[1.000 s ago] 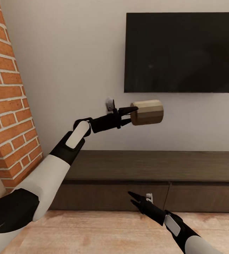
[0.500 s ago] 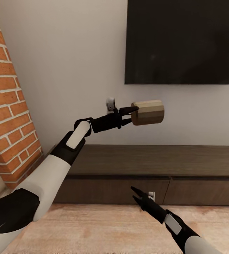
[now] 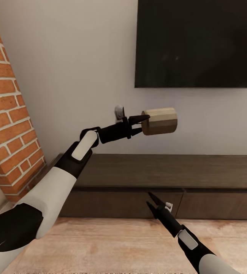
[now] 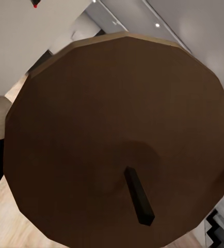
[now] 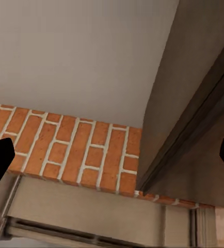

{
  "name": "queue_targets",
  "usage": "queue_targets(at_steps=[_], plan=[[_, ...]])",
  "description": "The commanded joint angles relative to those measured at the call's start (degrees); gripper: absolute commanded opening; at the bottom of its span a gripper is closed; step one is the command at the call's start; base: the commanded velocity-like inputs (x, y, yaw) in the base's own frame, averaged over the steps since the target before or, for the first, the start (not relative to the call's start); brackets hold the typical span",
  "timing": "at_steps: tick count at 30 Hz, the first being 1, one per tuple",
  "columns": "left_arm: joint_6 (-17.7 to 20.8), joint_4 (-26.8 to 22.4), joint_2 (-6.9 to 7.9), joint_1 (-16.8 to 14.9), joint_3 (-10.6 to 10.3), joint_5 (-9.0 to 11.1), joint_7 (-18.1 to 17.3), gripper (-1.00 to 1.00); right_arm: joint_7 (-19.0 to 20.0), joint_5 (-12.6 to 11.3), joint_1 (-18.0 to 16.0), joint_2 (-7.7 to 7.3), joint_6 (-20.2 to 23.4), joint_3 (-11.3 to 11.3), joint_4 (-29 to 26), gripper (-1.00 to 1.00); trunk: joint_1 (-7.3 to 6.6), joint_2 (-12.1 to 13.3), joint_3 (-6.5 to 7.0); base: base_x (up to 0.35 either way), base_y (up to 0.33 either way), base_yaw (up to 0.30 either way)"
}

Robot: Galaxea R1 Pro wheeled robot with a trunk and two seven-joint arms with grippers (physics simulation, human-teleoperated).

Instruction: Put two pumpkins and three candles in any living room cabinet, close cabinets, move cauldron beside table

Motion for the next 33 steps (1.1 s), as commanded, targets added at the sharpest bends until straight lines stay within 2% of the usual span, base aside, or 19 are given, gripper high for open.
queue_targets(at_steps=[1,3,6,9,13,16,19,21,27,33], plan=[[0.22,0.07,-0.05,-0.05,0.01,0.09,-0.17,-1.0,0.4,-0.59,-0.01,-0.06,-0.95,0.37,0.02,1.0,0.01,-0.04,-0.28,0.0,0.0,0.0],[0.17,0.17,-0.17,-0.05,0.01,0.06,-0.16,-1.0,0.81,-0.58,-0.02,-0.07,-4.39,0.4,0.02,1.0,0.06,-0.07,-0.73,0.0,0.0,0.0],[0.16,0.21,-0.18,-0.05,0.01,0.02,-0.15,-1.0,0.95,-0.48,-0.05,-0.03,-6.44,0.52,0.02,1.0,0.14,-0.11,-1.39,0.0,0.0,0.0],[0.15,0.22,-0.23,-0.05,0.01,0.01,-0.12,-1.0,0.94,0.92,-0.05,0.07,-8.35,1.19,0.02,1.0,0.22,-0.15,-2.05,0.0,0.0,0.0],[0.09,0.22,-0.24,-0.05,0.0,0.01,-0.07,-1.0,0.47,1.75,-0.03,0.09,-14.39,1.36,0.02,1.0,0.32,-0.2,-2.94,0.0,0.0,0.0],[0.07,0.22,-0.31,-0.05,-0.48,0.01,-0.06,-1.0,0.75,1.86,-0.04,0.09,-15.94,1.23,0.0,1.0,0.4,-0.24,-3.61,0.0,0.0,0.0],[0.06,0.22,-0.44,-0.05,-1.34,0.01,-0.1,-1.0,1.89,1.88,-0.06,-0.02,-15.36,1.21,-0.05,1.0,0.47,-0.28,-4.27,0.0,0.0,0.0],[0.06,0.22,-0.55,-0.05,-1.7,0.01,-0.13,-1.0,3.79,1.87,-0.06,-0.06,-11.74,1.15,-0.06,1.0,0.47,-0.28,-4.27,0.0,0.0,0.0],[0.06,0.22,-0.77,-0.05,-1.9,-0.03,-0.12,-1.0,5.26,1.62,-0.06,-0.15,-4.39,0.93,-0.07,1.0,0.47,-0.28,-4.27,0.0,0.0,0.0],[0.01,0.22,-0.85,-0.05,-1.98,-0.06,-0.07,-1.0,5.22,1.51,-0.06,-0.11,-3.74,0.86,-0.07,1.0,0.47,-0.28,-4.27,0.0,0.0,0.0]])
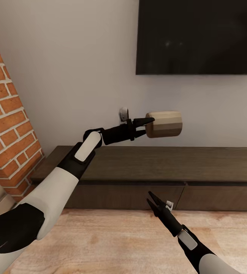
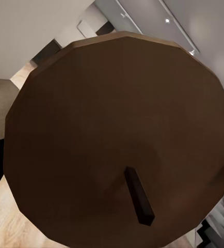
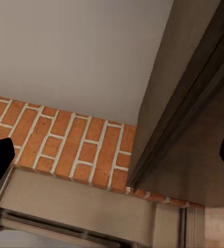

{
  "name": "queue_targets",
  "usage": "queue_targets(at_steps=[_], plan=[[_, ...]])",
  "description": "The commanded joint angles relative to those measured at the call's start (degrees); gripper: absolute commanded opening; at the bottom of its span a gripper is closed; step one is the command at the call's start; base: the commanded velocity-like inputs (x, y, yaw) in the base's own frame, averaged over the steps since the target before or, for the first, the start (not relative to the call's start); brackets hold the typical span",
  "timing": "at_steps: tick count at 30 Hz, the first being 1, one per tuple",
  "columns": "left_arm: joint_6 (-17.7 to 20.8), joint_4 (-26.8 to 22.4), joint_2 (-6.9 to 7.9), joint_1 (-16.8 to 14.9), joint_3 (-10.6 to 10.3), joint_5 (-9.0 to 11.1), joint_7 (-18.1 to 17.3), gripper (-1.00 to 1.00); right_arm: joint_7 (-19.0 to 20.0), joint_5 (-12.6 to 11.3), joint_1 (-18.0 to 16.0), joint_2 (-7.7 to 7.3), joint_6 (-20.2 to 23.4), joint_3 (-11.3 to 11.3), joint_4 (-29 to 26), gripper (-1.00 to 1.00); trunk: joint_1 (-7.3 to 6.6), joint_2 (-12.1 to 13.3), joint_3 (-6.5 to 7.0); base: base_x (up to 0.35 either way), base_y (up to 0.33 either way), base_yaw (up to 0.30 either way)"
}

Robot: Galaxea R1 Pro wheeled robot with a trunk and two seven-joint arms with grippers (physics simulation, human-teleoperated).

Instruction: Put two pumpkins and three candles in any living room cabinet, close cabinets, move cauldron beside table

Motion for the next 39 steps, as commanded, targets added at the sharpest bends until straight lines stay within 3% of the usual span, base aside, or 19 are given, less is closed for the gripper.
queue_targets(at_steps=[1,21,39], plan=[[0.23,0.04,-0.01,-0.05,0.01,0.09,-0.15,-1.0,0.05,-0.58,-0.03,-0.06,0.43,0.38,0.02,1.0,-0.01,-0.02,-0.05,0.0,0.0,0.0],[0.21,0.04,-0.23,-0.05,-0.1,0.07,0.17,-1.0,-7.87,-0.65,-0.03,-0.11,0.53,0.38,-0.11,1.0,-0.01,-0.02,-0.05,0.0,0.0,0.0],[-0.58,0.13,-0.99,-0.05,-0.81,0.02,0.0,-1.0,-8.75,-0.74,-0.03,-0.11,0.53,0.29,-0.08,1.0,-0.01,-0.02,-0.05,0.0,0.0,0.0]])
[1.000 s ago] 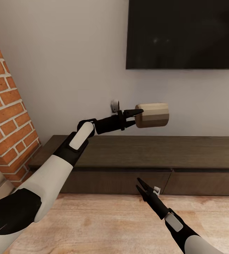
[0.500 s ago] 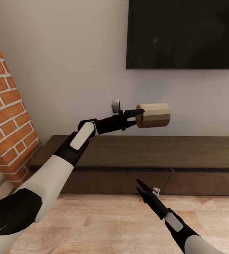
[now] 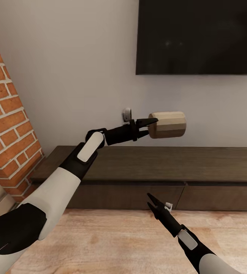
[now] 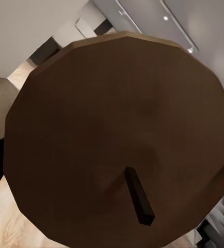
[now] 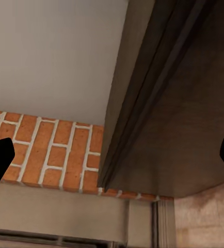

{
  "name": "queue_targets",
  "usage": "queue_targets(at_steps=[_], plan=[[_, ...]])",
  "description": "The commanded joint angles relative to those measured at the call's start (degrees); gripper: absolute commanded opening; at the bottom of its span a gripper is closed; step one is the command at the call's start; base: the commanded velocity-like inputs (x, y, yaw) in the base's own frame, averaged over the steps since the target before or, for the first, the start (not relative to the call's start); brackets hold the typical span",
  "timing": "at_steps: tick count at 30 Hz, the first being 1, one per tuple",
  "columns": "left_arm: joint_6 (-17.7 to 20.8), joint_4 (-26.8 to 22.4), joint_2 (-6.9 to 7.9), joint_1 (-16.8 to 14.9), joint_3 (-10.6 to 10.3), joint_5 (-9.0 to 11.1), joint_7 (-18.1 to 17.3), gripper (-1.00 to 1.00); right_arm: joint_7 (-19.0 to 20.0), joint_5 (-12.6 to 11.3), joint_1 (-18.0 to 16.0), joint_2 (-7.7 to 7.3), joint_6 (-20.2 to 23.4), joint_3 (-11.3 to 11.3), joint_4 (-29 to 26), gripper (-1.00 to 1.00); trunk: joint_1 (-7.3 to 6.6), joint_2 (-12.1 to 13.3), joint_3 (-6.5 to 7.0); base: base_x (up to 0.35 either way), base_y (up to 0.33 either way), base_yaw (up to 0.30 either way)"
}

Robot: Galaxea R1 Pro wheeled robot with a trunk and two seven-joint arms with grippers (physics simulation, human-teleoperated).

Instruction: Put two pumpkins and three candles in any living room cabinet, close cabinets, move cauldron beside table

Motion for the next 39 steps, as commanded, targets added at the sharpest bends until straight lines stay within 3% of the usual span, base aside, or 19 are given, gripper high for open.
queue_targets(at_steps=[1,18,35,39], plan=[[-0.04,0.04,-0.04,-0.05,-0.05,0.11,-0.15,-1.0,0.09,-0.59,-0.03,-0.05,0.36,0.37,0.02,1.0,-0.01,-0.02,-0.05,0.0,0.0,0.0],[-1.52,0.04,-0.18,-0.05,-0.26,0.16,-0.2,-1.0,-0.01,-0.59,-0.03,-0.05,0.31,0.37,0.03,1.0,-0.01,-0.02,-0.05,0.067,0.01,0.0],[-1.43,0.04,-0.18,-0.05,-0.61,0.16,-0.29,-1.0,0.31,-0.63,-0.03,0.02,0.25,0.37,0.03,1.0,0.43,-0.25,-3.82,0.0,0.0,0.0],[-1.51,0.04,-0.18,-0.05,-0.62,0.16,-0.29,-1.0,0.31,-0.6,-0.03,0.03,0.24,0.37,0.03,1.0,0.43,-0.25,-3.82,0.0,0.0,0.0]])
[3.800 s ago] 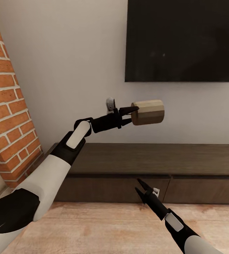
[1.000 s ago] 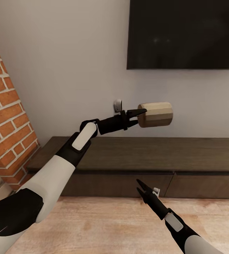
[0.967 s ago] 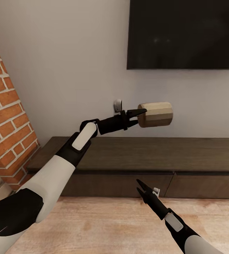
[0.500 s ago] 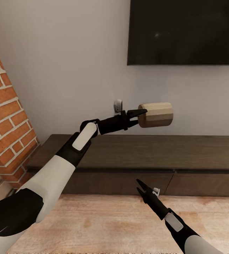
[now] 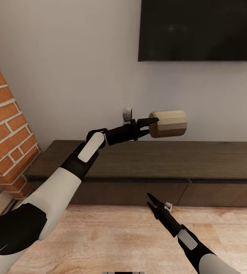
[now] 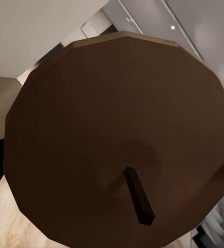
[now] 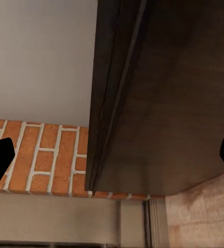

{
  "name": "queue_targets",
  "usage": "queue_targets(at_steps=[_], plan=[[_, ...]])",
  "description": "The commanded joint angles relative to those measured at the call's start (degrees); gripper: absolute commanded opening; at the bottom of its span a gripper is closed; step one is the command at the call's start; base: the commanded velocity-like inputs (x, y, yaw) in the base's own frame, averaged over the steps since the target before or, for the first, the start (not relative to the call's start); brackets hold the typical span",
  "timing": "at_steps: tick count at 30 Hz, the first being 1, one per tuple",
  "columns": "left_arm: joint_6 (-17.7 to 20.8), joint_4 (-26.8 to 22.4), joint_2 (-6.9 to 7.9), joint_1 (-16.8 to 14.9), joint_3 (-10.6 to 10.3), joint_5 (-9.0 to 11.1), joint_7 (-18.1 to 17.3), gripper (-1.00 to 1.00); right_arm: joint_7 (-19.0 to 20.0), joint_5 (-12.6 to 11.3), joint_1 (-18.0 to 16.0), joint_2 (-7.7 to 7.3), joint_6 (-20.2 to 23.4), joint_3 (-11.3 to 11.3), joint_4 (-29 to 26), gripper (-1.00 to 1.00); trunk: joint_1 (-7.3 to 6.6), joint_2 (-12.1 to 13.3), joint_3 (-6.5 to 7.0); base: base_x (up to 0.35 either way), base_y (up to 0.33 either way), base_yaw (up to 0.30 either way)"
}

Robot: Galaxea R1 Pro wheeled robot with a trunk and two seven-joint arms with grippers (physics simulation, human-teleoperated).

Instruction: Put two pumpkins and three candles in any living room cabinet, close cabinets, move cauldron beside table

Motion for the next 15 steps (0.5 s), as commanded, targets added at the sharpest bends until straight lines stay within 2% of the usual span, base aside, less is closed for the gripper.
queue_targets(at_steps=[1,9,15], plan=[[0.27,0.04,-0.02,-0.04,0.01,0.18,-0.12,-1.0,0.09,-0.59,-0.03,-0.05,0.37,0.37,0.02,1.0,-0.01,-0.02,-0.05,0.0,0.0,0.0],[-1.63,-0.04,-0.08,0.01,-0.14,0.13,-0.19,-1.0,0.13,-0.58,-0.03,-0.05,0.31,0.37,0.02,1.0,-0.01,-0.02,-0.05,0.019,0.0,0.0],[-2.0,-0.02,-0.09,0.01,-1.12,0.17,-0.13,-1.0,0.14,-0.58,-0.03,-0.05,0.3,0.37,0.02,1.0,-0.01,-0.02,-0.05,0.28,0.0,0.0]])
